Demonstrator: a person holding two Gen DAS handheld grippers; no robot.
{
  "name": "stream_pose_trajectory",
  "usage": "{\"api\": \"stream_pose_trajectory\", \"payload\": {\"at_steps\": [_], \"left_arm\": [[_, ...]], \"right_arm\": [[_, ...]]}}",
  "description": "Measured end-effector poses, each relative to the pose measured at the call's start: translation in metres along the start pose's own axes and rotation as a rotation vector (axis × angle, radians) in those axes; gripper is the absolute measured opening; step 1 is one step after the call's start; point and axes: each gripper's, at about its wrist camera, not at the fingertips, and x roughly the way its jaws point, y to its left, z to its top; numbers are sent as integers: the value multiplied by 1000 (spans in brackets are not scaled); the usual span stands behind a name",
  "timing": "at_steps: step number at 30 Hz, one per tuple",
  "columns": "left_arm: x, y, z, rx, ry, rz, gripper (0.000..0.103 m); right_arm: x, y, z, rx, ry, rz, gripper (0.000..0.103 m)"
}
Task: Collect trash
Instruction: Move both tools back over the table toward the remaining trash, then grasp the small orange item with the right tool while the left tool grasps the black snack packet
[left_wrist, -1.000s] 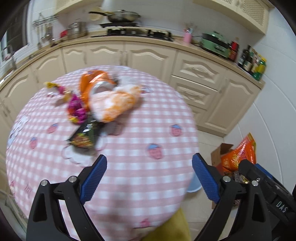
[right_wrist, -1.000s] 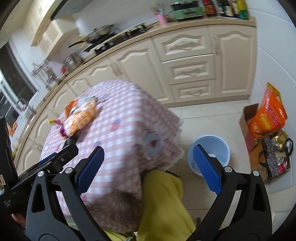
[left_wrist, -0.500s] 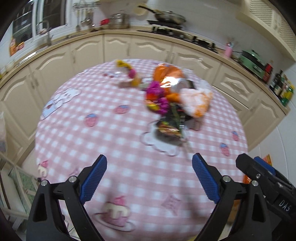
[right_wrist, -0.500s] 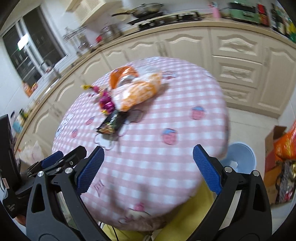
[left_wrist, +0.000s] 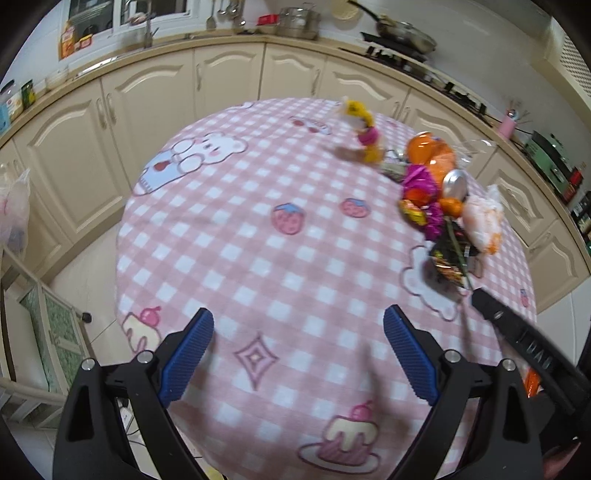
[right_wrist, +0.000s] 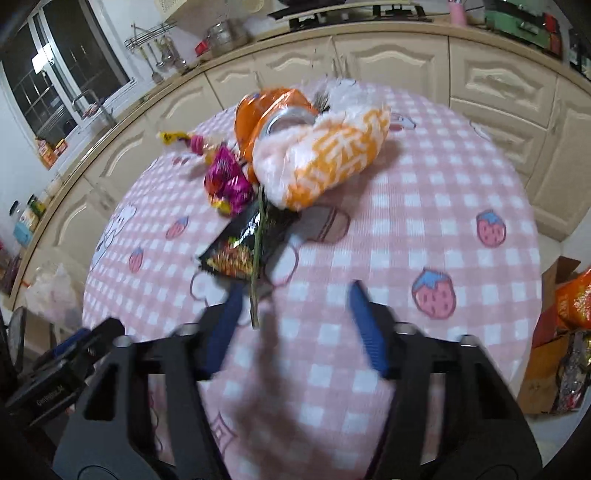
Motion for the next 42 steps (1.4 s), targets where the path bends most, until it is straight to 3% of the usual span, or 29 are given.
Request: {"api": "stream_pose_trajectory", "payload": {"at_steps": [2, 6, 11, 20, 36, 42], "left_arm": [[4, 5, 0, -16, 12, 1, 91], [6, 9, 1, -28, 19, -10, 91], [5, 8, 1, -26, 15, -10, 91], [2, 1, 10, -32, 6, -16, 91], [-22, -52, 23, 58, -44, -84, 91], [-22, -74, 24, 114, -33, -108, 93]], "right_arm": [[6, -1, 5, 14, 17, 46, 30], [16, 7, 7, -29, 50, 45, 9], [11, 13, 8, -40, 13, 62, 5], [-33, 24, 36, -94, -133, 79, 4], [-93, 38, 95, -140, -316, 131, 4], [-135, 16, 98, -121, -416, 140, 4]]}}
